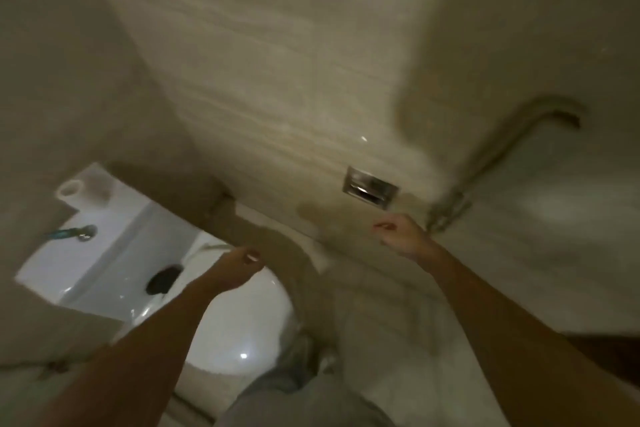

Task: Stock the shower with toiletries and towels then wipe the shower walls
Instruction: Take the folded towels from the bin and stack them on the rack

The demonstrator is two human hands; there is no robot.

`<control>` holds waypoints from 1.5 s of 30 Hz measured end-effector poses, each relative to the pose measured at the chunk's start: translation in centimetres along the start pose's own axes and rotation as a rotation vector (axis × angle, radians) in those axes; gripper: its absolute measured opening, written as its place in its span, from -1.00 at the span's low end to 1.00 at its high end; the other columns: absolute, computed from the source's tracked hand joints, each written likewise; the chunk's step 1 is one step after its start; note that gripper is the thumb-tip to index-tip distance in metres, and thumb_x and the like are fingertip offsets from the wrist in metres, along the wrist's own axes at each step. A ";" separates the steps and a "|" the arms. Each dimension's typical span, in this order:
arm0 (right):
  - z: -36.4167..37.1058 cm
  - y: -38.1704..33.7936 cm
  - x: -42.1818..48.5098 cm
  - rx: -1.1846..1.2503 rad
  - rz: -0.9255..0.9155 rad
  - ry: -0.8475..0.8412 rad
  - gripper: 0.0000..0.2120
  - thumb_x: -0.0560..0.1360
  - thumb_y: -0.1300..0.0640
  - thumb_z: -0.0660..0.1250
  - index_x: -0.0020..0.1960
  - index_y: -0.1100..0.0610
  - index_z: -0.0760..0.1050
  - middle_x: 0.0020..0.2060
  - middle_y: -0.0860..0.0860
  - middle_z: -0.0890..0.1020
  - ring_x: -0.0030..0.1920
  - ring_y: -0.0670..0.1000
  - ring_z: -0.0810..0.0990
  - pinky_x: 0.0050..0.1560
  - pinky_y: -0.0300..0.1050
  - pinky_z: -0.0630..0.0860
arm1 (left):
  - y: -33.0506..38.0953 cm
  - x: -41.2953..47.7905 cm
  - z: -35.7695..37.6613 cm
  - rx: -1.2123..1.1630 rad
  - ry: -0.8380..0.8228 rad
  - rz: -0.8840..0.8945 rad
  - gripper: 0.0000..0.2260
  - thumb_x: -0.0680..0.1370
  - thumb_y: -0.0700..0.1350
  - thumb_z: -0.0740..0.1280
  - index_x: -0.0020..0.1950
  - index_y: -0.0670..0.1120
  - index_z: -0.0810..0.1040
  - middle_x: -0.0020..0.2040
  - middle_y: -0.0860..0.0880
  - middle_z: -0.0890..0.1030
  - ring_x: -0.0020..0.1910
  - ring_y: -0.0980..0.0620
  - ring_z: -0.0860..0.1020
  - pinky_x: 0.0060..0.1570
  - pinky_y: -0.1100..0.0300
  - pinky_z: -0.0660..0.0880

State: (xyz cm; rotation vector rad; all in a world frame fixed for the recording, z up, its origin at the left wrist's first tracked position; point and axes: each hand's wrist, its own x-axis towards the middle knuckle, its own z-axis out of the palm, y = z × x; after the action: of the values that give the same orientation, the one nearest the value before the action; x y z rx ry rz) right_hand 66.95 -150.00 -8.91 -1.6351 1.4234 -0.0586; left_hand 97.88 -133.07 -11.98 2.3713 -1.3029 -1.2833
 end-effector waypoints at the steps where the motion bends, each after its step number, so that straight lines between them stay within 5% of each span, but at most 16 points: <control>1: 0.7 2.6 -1.4 0.027 0.092 0.004 -0.92 0.54 0.20 0.39 -0.02 0.07 0.63 -0.14 0.04 0.63 -0.07 0.06 0.61 0.08 0.00 0.58 | -0.4 0.4 1.9 0.007 -0.059 0.007 -0.71 0.61 0.01 0.36 0.29 -0.07 0.56 0.07 -0.03 0.59 0.03 0.02 0.54 0.03 0.18 0.44; 5: 4.1 10.5 -8.3 0.089 0.388 0.044 -0.85 0.58 0.10 0.33 0.05 0.14 0.62 -0.05 0.07 0.63 -0.02 0.08 0.62 -0.07 -0.13 0.49 | -1.9 1.5 8.4 0.083 -0.281 0.032 -0.70 0.61 0.03 0.35 0.30 -0.04 0.56 0.15 -0.07 0.63 0.05 0.00 0.57 0.03 0.18 0.44; 11: 11.9 19.4 -19.6 0.275 0.703 0.085 -0.72 0.58 0.03 0.33 0.25 0.11 0.54 0.15 0.04 0.57 0.15 0.06 0.58 0.12 -0.12 0.50 | -5.2 2.7 14.1 0.278 -0.547 0.019 -0.72 0.63 -0.01 0.33 0.27 -0.10 0.57 0.18 -0.10 0.63 0.09 -0.06 0.62 0.16 0.07 0.53; 17: 17.1 22.6 -28.8 0.975 0.970 0.422 -0.92 0.60 0.15 0.34 0.05 0.14 0.58 -0.05 0.12 0.68 -0.07 0.12 0.65 0.14 0.07 0.57 | -3.2 3.7 16.1 0.448 -0.624 0.038 -0.81 0.62 -0.04 0.34 0.15 -0.11 0.61 0.04 -0.14 0.67 -0.03 -0.09 0.64 0.08 0.02 0.56; 21: 20.2 24.8 -32.4 1.207 1.050 0.655 -0.90 0.60 0.21 0.33 0.08 0.20 0.58 -0.07 0.15 0.69 -0.13 0.13 0.66 -0.07 -0.05 0.57 | 1.7 4.7 18.4 0.578 -0.635 0.122 -0.82 0.63 -0.04 0.33 0.13 -0.10 0.61 0.05 -0.14 0.66 0.01 -0.12 0.63 0.08 0.01 0.53; 30: 25.8 30.2 -36.8 1.380 1.214 0.625 -0.81 0.58 0.23 0.33 0.16 0.27 0.57 -0.14 0.11 0.66 -0.19 0.07 0.64 -0.19 -0.11 0.57 | 19.3 2.3 28.9 0.644 -0.629 0.318 -0.82 0.65 -0.18 0.30 0.17 -0.25 0.58 0.02 -0.21 0.65 -0.11 -0.07 0.60 -0.23 0.23 0.45; 33: 24.3 32.4 -38.5 1.454 1.238 0.660 -0.89 0.59 0.25 0.30 0.09 0.23 0.56 -0.20 0.06 0.62 -0.24 0.00 0.60 -0.28 -0.17 0.55 | 25.3 0.2 33.2 0.584 -0.609 0.319 -0.87 0.64 -0.16 0.32 0.10 -0.20 0.60 0.03 -0.21 0.67 -0.12 -0.08 0.61 -0.16 0.15 0.46; 36: 21.6 35.3 -40.1 1.535 1.211 0.740 -0.93 0.60 0.24 0.29 0.03 0.18 0.55 -0.16 0.12 0.66 -0.21 0.06 0.62 -0.06 0.06 0.62 | 30.1 -2.0 37.5 0.595 -0.652 0.348 -0.89 0.64 -0.10 0.33 0.09 -0.09 0.60 0.03 -0.12 0.67 -0.01 -0.08 0.64 0.04 0.03 0.52; 38: 19.5 37.6 -41.6 1.555 1.186 0.819 -0.92 0.61 0.23 0.28 0.06 0.18 0.53 -0.14 0.14 0.65 -0.22 0.06 0.61 -0.17 -0.07 0.54 | 32.6 -3.0 40.6 0.613 -0.670 0.369 -0.85 0.64 -0.09 0.32 0.14 -0.12 0.60 0.04 -0.12 0.67 0.01 -0.08 0.65 0.10 -0.01 0.51; 45: 13.0 45.9 -47.3 1.643 1.120 1.139 -0.89 0.61 0.26 0.29 0.11 0.21 0.55 -0.13 0.14 0.63 -0.18 0.08 0.58 -0.21 -0.14 0.47 | 39.0 -6.4 49.9 0.797 -0.752 0.423 -0.84 0.63 -0.10 0.34 0.14 -0.14 0.59 0.02 -0.15 0.68 -0.08 -0.07 0.64 -0.10 0.15 0.48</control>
State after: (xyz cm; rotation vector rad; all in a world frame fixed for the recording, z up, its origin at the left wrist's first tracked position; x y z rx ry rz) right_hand 24.57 -99.49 -21.93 0.7673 1.8729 -1.2346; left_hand 35.07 -139.43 -20.20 1.7638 -2.7859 -1.8085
